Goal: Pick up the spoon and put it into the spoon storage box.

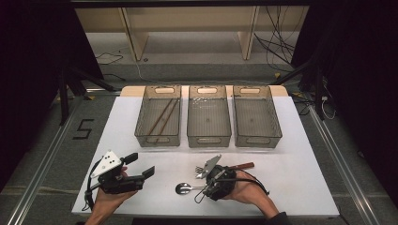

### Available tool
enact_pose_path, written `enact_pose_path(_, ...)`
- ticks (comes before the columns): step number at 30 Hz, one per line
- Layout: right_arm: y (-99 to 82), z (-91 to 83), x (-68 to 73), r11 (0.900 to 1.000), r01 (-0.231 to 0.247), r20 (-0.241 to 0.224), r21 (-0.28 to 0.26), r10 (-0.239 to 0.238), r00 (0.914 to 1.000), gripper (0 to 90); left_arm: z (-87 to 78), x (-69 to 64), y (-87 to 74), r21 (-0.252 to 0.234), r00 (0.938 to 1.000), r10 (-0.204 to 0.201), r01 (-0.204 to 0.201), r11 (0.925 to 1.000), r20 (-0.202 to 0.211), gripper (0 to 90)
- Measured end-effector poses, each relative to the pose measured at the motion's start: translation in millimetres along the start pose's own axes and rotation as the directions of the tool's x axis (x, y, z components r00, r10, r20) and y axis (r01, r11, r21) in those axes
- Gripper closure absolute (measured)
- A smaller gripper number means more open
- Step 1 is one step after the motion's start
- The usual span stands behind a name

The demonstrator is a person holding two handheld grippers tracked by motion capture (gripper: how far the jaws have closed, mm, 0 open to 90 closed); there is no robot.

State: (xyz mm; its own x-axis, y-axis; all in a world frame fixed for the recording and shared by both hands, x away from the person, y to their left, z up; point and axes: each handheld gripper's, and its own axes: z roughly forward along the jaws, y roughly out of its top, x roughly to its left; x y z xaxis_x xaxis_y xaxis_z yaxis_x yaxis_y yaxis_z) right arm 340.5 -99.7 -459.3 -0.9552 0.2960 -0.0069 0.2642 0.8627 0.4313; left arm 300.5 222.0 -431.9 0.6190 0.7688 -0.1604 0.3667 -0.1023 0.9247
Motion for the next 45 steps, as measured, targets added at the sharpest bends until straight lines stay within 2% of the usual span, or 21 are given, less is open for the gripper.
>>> enact_pose_path(2, 3.7, 2.5, -0.4, 0.9999, 0.003, 0.005, 0.015, -0.003, 1.0, 58.6, -0.6, -0.5, -0.5, 0.001, 1.0, 0.002, -0.002, 1.0, 0.001, 16.3)
enact_pose_path(9, 11.2, 8.5, -3.0, 0.998, 0.028, -0.005, 0.056, -0.028, 0.9996, 62.6, -0.2, -1.3, -1.6, -0.002, 1.0, 0.004, -0.004, 1.0, 0.007, 16.2)
enact_pose_path(11, 12.7, 10.0, -3.4, 0.996, 0.036, -0.001, 0.082, -0.036, 0.9994, 64.5, -0.3, -1.5, -1.6, -0.004, 1.0, 0.005, -0.005, 1.0, 0.007, 16.3)
enact_pose_path(12, 12.6, 11.7, -3.2, 0.9966, 0.028, 0.004, 0.077, -0.029, 0.9996, 65.1, -0.1, -1.6, -1.6, -0.005, 1.0, 0.005, -0.005, 1.0, 0.008, 16.2)
enact_pose_path(13, 13.5, 10.8, -3.8, 0.9952, 0.024, -0.004, 0.095, -0.023, 0.9997, 66.3, 0.1, -1.6, -1.7, -0.005, 1.0, 0.005, -0.005, 1.0, 0.009, 16.3)
enact_pose_path(14, 13.4, 11.8, -3.9, 0.9962, 0.024, -0.005, 0.084, -0.024, 0.9997, 67.0, 0.1, -1.5, -1.7, -0.002, 0.9999, 0.008, -0.008, 1.0, 0.009, 16.3)
enact_pose_path(15, 14.1, 11.2, -4.8, 0.9943, 0.039, -0.012, 0.099, -0.038, 0.9992, 68.0, 0.3, -1.6, -1.7, -0.001, 0.9999, 0.009, -0.009, 1.0, 0.009, 16.3)
enact_pose_path(16, 15.0, 11.2, -3.6, 0.9939, 0.027, -0.01, 0.107, -0.026, 0.9996, 69.1, 0.4, -1.6, -1.7, 0.0, 0.9999, 0.009, -0.009, 1.0, 0.01, 16.2)
enact_pose_path(17, 15.6, 11.5, -3.9, 0.9929, 0.039, -0.011, 0.112, -0.038, 0.9992, 69.7, 0.4, -1.7, -1.8, 0.0, 0.9999, 0.01, -0.01, 1.0, 0.01, 16.2)
enact_pose_path(19, 18.5, 12.2, -3.3, 0.9913, 0.012, -0.013, 0.131, -0.01, 0.9999, 70.1, 0.4, -2.0, -1.8, -0.001, 0.9999, 0.009, -0.009, 1.0, 0.01, 16.2)
enact_pose_path(21, 19.1, 12.7, -3.2, 0.9914, 0.012, -0.011, 0.13, -0.011, 0.9999, 70.2, 0.3, -1.9, -1.9, 0.001, 0.9999, 0.01, -0.01, 1.0, 0.011, 16.3)
enact_pose_path(23, 20.1, 12.0, -3.6, 0.988, 0.032, -0.013, 0.151, -0.03, 0.9995, 71.3, 0.3, -1.8, -2.0, -0.001, 0.9999, 0.008, -0.008, 1.0, 0.011, 16.2)
enact_pose_path(34, 25.3, 12.8, 0.6, 0.9802, 0.046, -0.005, 0.192, -0.046, 0.9989, 78.1, 0.4, -2.8, -2.0, -0.004, 0.9998, 0.016, -0.016, 0.9999, 0.013, 16.3)
enact_pose_path(45, 27.3, 13.0, 4.3, 0.9732, 0.092, 0.001, 0.211, -0.094, 0.9956, 81.5, 0.1, -3.0, -1.9, -0.007, 0.9998, 0.018, -0.018, 0.9998, 0.009, 16.4)
